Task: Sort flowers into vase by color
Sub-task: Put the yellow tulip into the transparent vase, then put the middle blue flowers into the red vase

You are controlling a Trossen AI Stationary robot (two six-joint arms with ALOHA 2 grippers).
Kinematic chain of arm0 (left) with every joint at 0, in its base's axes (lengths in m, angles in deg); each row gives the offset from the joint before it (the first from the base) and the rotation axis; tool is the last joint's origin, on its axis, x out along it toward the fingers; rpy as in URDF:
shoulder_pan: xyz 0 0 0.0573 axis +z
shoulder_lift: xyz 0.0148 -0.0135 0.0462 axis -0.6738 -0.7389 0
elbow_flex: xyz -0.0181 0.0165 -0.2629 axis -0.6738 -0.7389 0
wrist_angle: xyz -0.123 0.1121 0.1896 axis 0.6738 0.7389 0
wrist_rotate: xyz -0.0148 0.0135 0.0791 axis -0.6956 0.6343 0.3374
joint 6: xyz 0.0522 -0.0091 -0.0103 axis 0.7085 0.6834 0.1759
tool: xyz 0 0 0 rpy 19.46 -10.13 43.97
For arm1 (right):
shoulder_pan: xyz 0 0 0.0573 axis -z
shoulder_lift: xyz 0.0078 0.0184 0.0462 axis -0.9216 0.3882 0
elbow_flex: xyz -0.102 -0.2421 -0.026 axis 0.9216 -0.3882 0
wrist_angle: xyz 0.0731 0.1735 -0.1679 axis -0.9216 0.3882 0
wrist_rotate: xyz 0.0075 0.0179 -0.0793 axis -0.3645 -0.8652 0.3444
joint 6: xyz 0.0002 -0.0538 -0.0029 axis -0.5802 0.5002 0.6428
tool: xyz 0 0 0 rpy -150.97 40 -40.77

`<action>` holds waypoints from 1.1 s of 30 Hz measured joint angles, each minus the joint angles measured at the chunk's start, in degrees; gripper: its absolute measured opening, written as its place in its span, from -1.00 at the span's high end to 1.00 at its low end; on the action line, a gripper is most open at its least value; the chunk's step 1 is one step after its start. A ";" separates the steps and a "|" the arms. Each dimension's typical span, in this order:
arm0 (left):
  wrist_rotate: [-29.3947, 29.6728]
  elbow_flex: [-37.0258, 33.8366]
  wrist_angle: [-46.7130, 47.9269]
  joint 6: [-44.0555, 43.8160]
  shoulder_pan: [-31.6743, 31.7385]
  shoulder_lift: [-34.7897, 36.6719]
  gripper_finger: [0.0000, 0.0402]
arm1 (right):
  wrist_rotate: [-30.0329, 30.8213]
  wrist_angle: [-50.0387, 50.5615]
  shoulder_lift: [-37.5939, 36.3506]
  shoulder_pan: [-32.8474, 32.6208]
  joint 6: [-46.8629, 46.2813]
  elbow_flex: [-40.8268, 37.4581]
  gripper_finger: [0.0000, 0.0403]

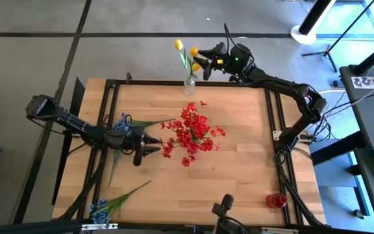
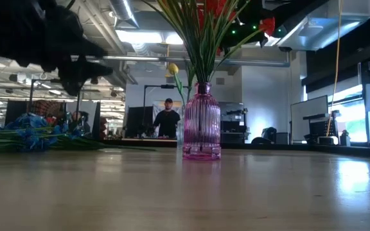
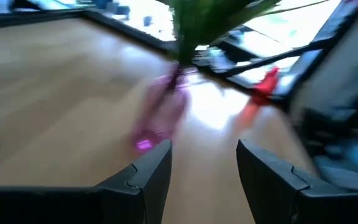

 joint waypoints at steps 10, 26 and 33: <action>-10.81 0.02 -7.18 7.21 -0.19 0.02 0.13 | -1.05 4.81 -6.33 -0.03 0.64 0.00 -0.45; 6.73 22.98 53.80 -3.71 15.52 -0.92 0.21 | 8.76 10.47 -19.62 -17.97 10.76 0.04 -0.49; -9.30 32.11 89.49 -33.86 14.23 -1.03 0.31 | 10.06 16.79 -19.85 -22.88 16.80 0.04 -0.49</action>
